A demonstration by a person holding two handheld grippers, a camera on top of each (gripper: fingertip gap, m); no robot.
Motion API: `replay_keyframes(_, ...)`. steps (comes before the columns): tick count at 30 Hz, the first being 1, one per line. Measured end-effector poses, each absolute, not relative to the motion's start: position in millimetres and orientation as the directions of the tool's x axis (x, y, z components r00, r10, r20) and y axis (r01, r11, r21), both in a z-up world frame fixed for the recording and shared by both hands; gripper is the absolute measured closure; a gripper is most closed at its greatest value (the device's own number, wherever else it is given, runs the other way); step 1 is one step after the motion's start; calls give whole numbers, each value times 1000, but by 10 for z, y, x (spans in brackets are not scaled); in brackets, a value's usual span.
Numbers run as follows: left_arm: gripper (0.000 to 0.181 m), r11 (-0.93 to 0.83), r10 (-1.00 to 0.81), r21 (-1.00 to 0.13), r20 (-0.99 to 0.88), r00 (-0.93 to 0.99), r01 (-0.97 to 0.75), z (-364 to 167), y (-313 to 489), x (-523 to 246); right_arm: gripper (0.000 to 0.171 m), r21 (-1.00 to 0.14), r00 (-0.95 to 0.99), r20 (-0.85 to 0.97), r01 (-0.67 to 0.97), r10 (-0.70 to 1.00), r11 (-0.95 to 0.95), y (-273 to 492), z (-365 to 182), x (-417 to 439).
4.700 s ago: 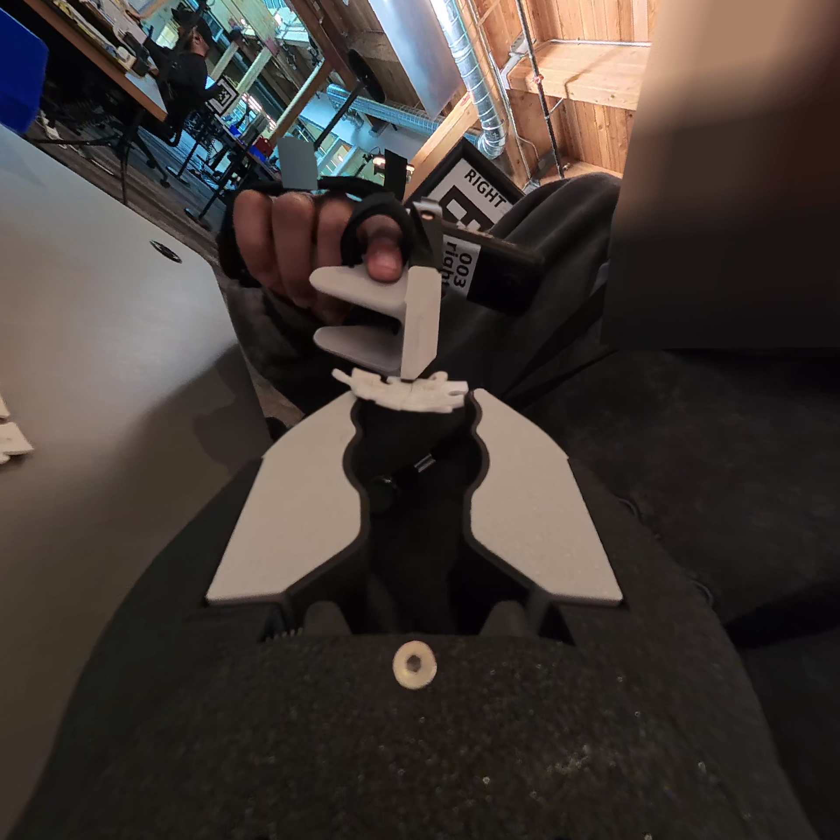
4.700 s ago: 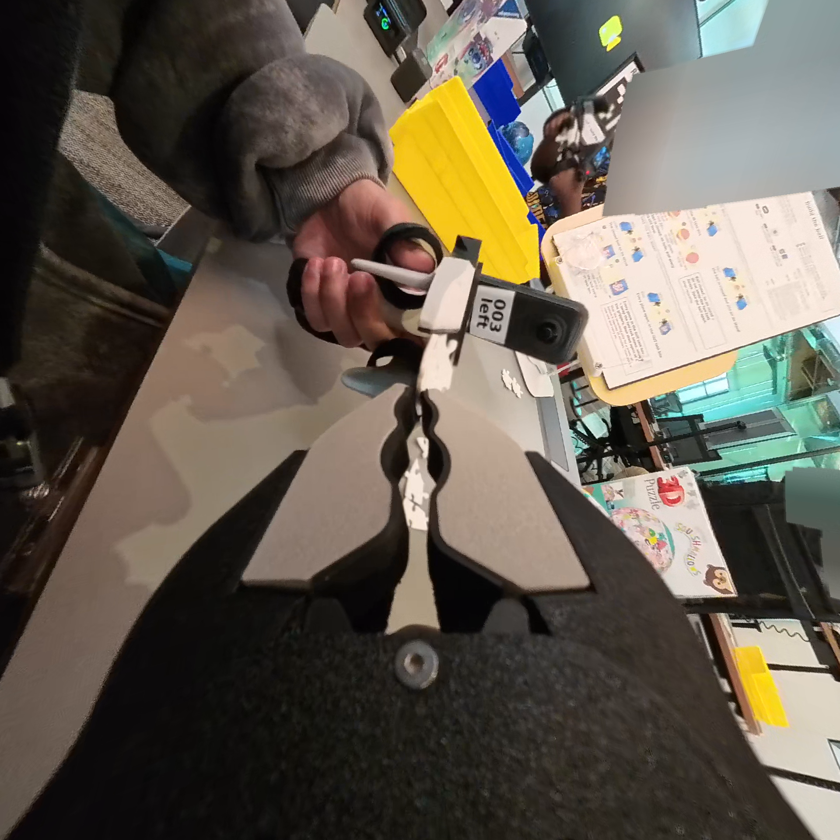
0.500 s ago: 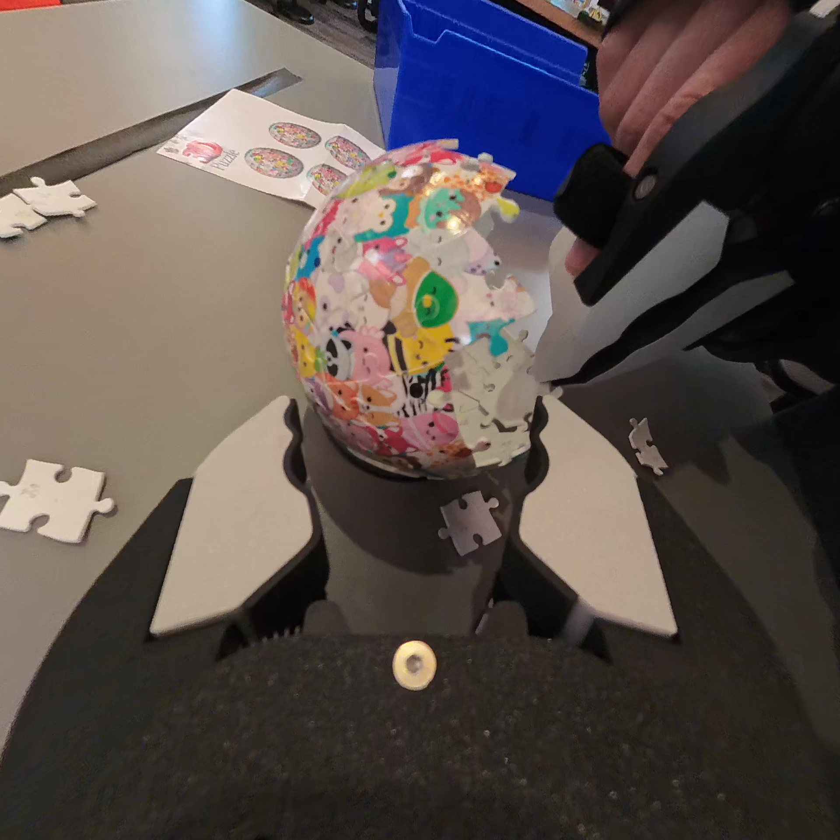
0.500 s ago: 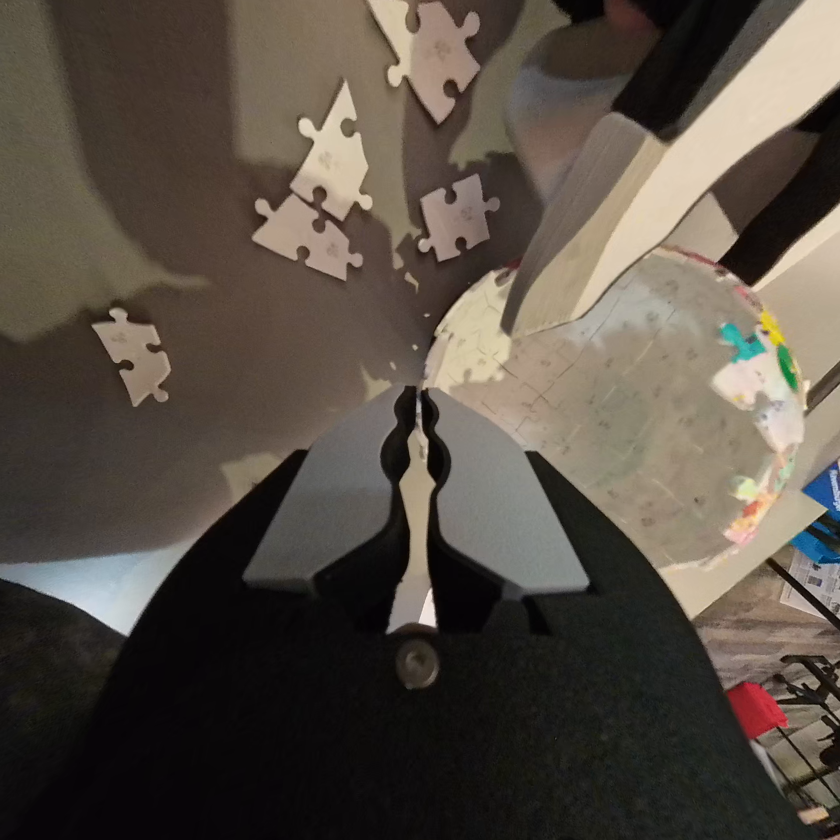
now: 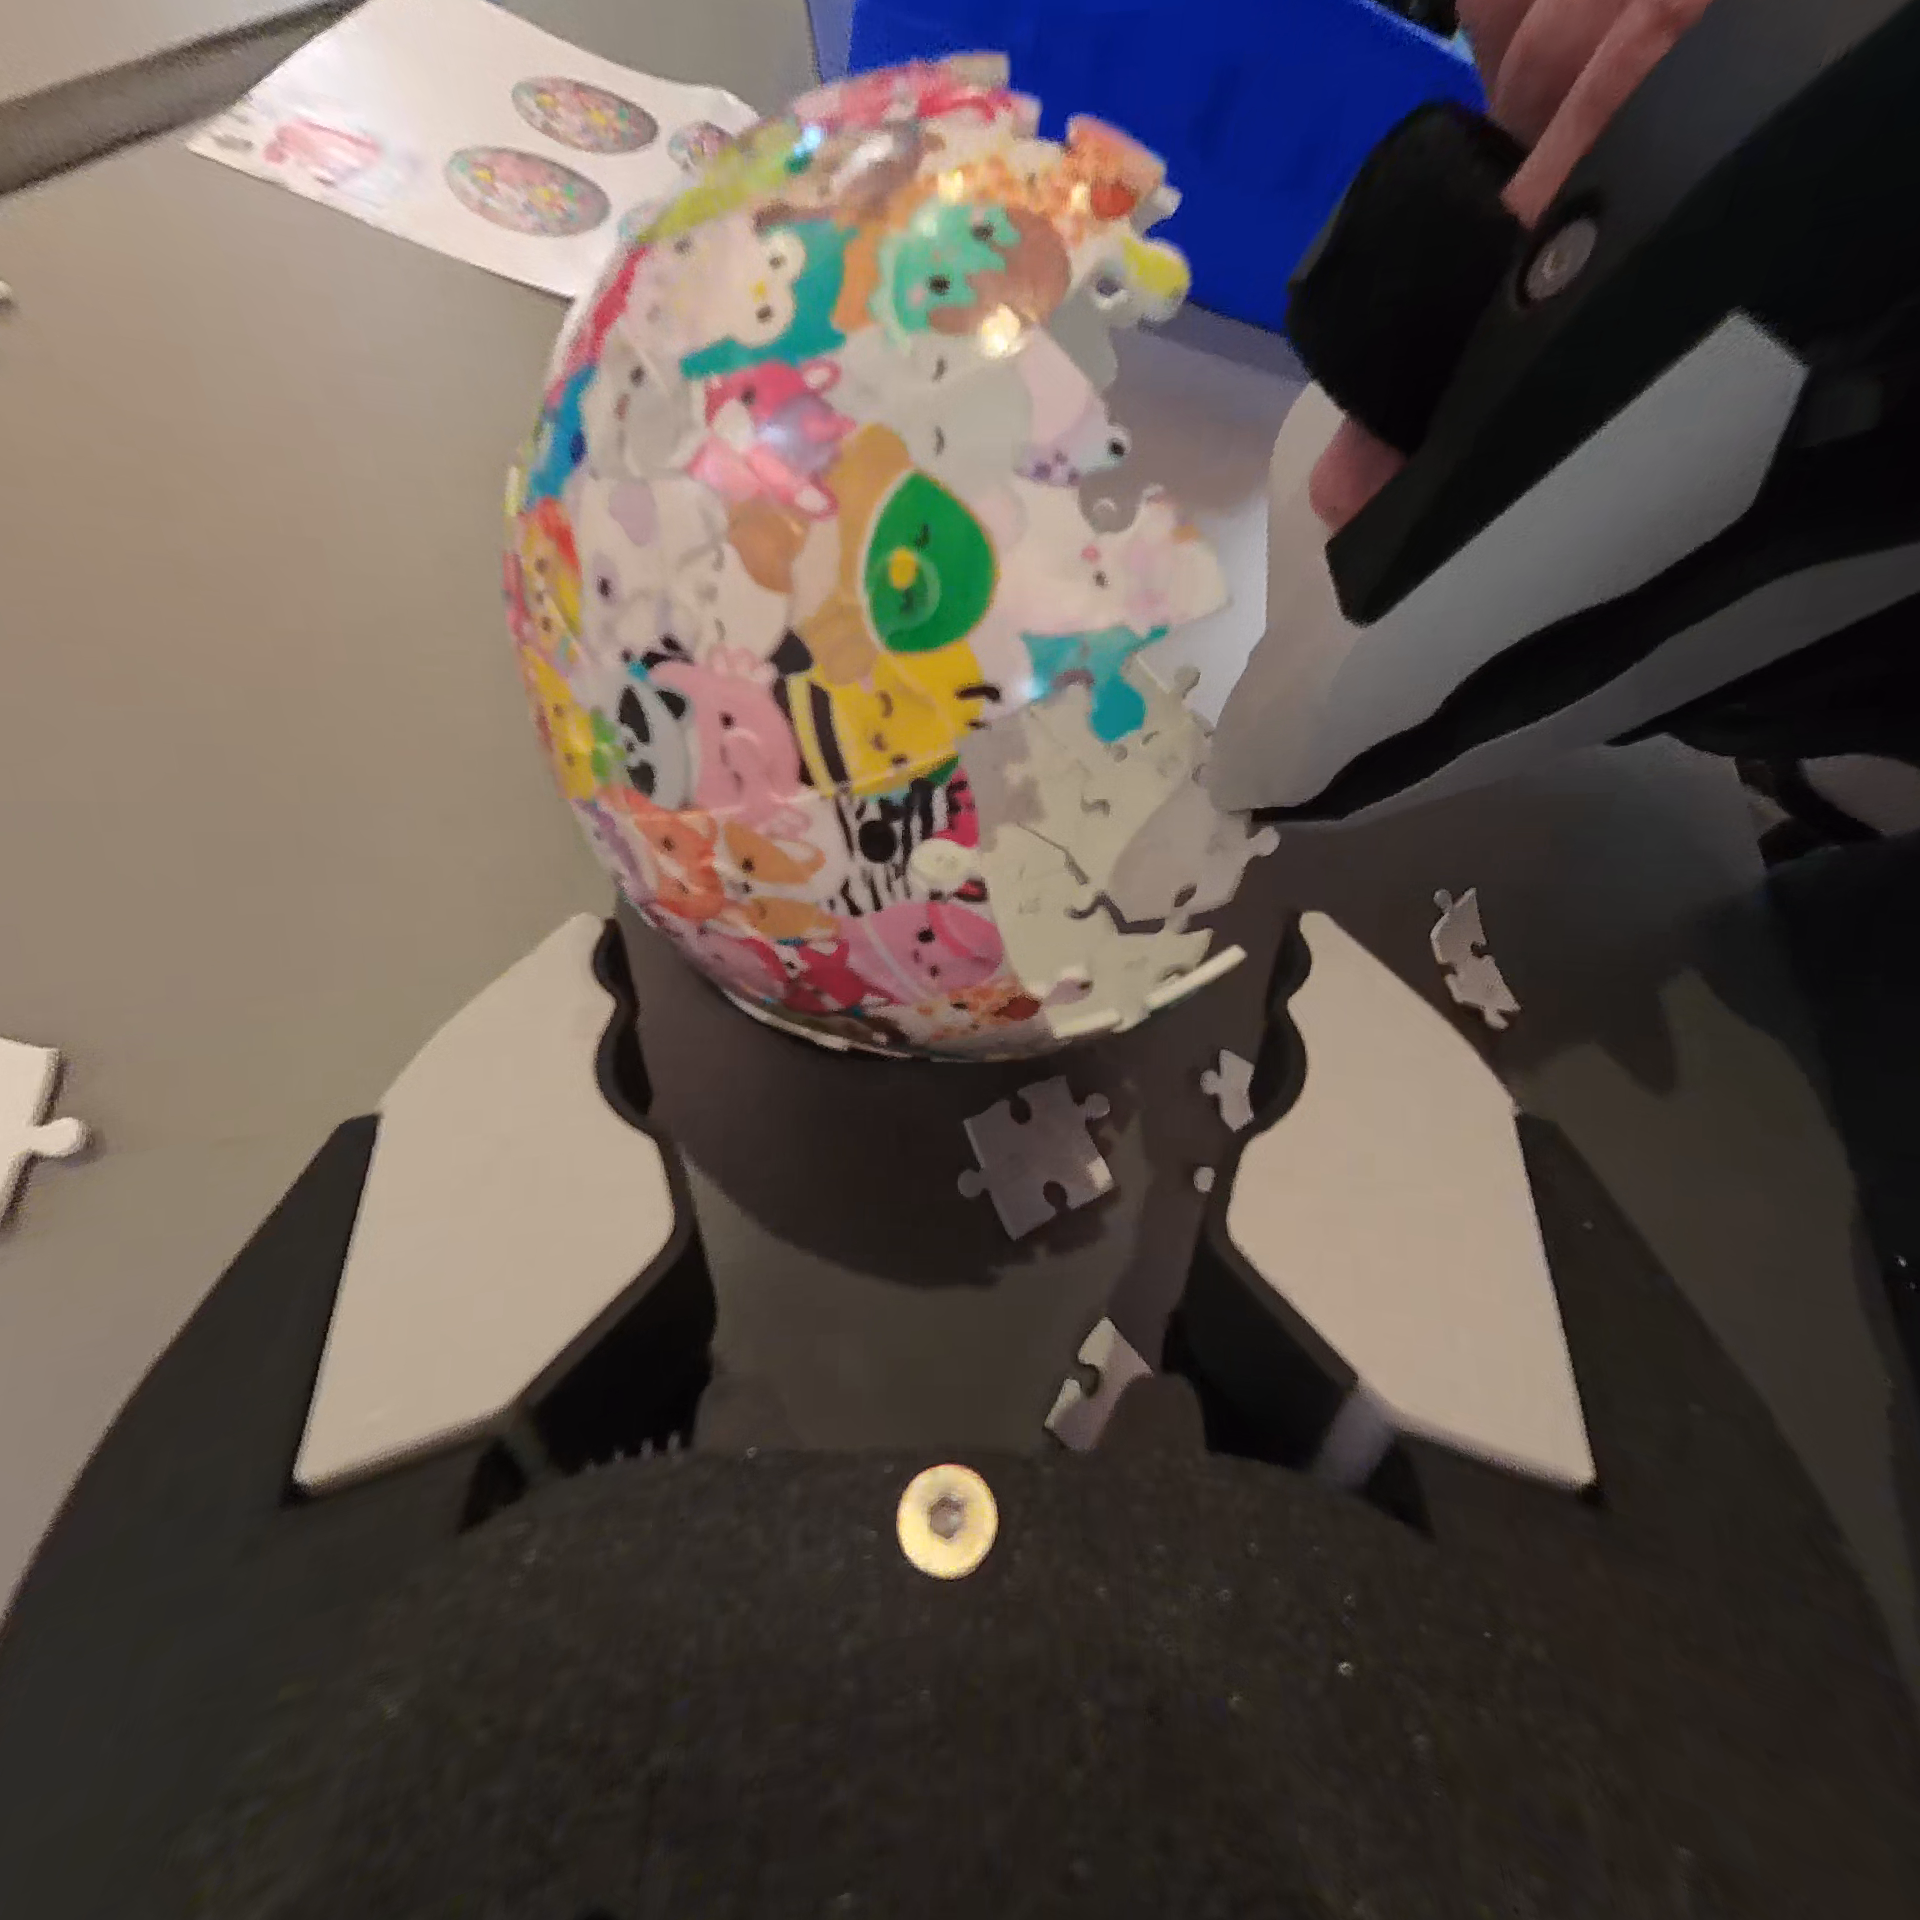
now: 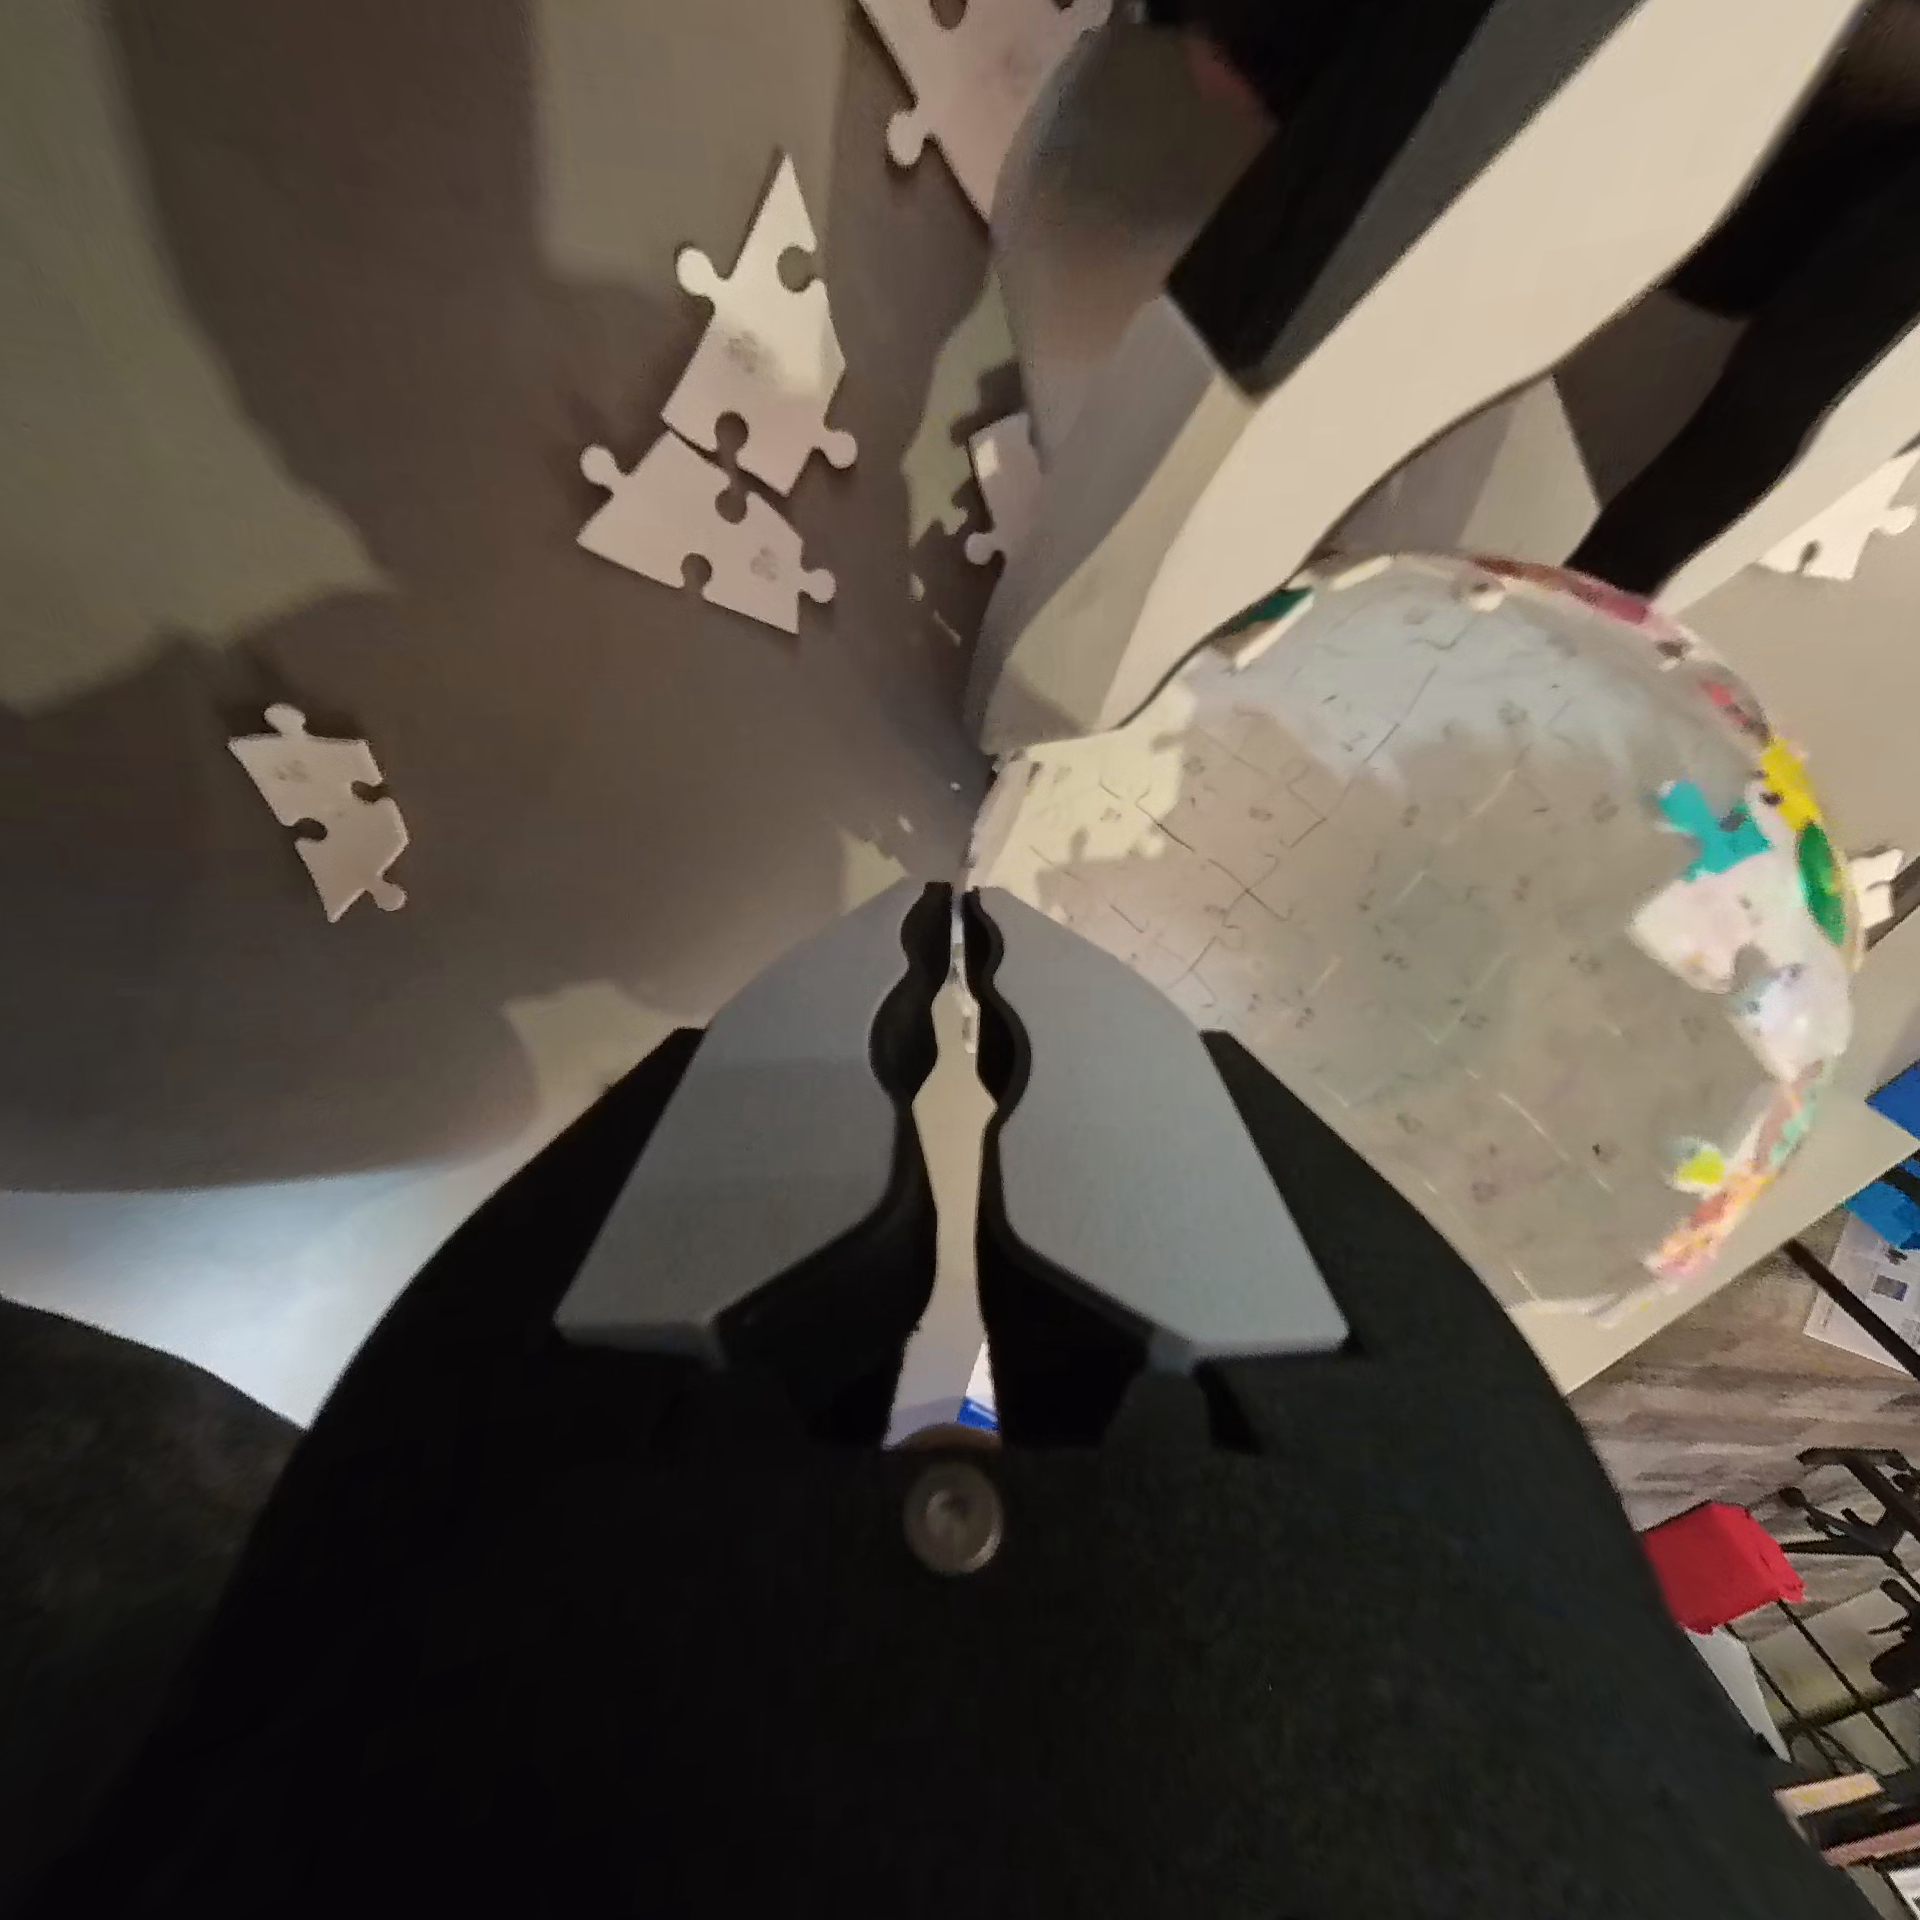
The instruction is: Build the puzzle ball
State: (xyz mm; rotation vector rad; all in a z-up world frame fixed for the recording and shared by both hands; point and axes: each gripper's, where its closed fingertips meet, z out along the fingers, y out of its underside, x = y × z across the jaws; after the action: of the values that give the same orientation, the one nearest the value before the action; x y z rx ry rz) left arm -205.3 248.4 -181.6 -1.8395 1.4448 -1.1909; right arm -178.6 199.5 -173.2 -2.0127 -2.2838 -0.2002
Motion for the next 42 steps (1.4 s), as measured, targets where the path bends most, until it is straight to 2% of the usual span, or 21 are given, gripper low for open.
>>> replay_keyframes(10,73,-233,-968,-808,247,49,-541,-1878,2485,-1971,169,16,-87,193,996,977,85,2030,-1602,-1763)
replay_keyframes(14,74,-224,-972,-816,229,58,-533,-1871,2480,-1987,169,-121,32,307,993,951,6,2054,-1432,-1732)
replay_keyframes(17,75,-206,-977,-825,200,70,-526,-1861,2492,-1995,169,-276,161,418,960,894,-44,1998,-1273,-1688)
replay_keyframes(20,74,-188,-982,-830,173,77,-526,-1859,2496,-1996,169,-467,286,422,882,860,-64,1700,-1250,-1618)
replay_keyframes(21,74,-185,-983,-830,169,78,-527,-1861,2496,-1996,169,-488,324,463,870,825,-68,1647,-1280,-1525)
replay_keyframes(24,74,-191,-981,-827,176,78,-528,-1865,2498,-1994,169,-434,368,561,893,741,-115,1505,-1546,-1273)
replay_keyframes(30,75,-229,-971,-828,230,64,-512,-1823,2490,-2007,169,-209,191,693,976,695,-60,1480,-1951,-1338)
replay_keyframes(34,69,-248,-967,-830,246,71,-500,-1744,2539,-2059,169,-260,212,645,964,734,-50,1447,-2084,-1452)
replay_keyframes(39,74,-321,-941,-829,335,53,-458,-1582,2500,-2087,167,-258,215,622,964,753,-63,1389,-2169,-1477)
replay_keyframes(42,74,-402,-901,-792,430,46,-460,-1590,2468,-2102,145,-343,304,577,932,758,-112,1339,-2138,-1532)
